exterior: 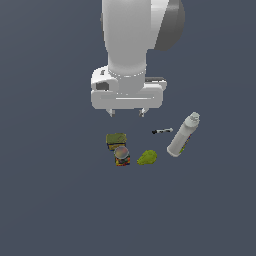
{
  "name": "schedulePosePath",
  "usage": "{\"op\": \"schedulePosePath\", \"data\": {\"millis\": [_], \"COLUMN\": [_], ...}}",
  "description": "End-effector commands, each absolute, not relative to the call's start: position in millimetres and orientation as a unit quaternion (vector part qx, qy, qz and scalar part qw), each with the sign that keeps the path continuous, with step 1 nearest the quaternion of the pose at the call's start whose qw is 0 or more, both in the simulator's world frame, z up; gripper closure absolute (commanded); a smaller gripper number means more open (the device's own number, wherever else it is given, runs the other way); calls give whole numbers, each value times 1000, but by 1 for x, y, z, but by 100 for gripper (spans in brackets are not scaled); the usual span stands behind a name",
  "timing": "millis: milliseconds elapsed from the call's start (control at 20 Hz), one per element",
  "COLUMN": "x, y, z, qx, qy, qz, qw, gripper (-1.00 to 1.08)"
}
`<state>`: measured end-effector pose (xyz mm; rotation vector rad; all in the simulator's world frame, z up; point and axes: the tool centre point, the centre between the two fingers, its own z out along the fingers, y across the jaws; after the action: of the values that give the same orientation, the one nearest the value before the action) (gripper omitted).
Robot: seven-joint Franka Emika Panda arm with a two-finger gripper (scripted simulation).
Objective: Pick up a designated object from a clutter of objects.
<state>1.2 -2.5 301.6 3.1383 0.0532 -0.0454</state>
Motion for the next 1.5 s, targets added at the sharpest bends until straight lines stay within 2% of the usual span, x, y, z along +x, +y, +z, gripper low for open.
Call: {"op": "schedulePosePath", "data": {"millis": [0, 750, 1100, 1450], "x": [1, 5, 14, 25], "y": [-3, 10, 4, -8], "z": [302, 307, 276, 219], "qx": [1000, 1000, 999, 998], "qy": [17, 16, 30, 55], "qz": [-14, -14, -12, -8], "qw": [1, -1, -1, -1], "gripper": [-92, -92, -92, -92]}}
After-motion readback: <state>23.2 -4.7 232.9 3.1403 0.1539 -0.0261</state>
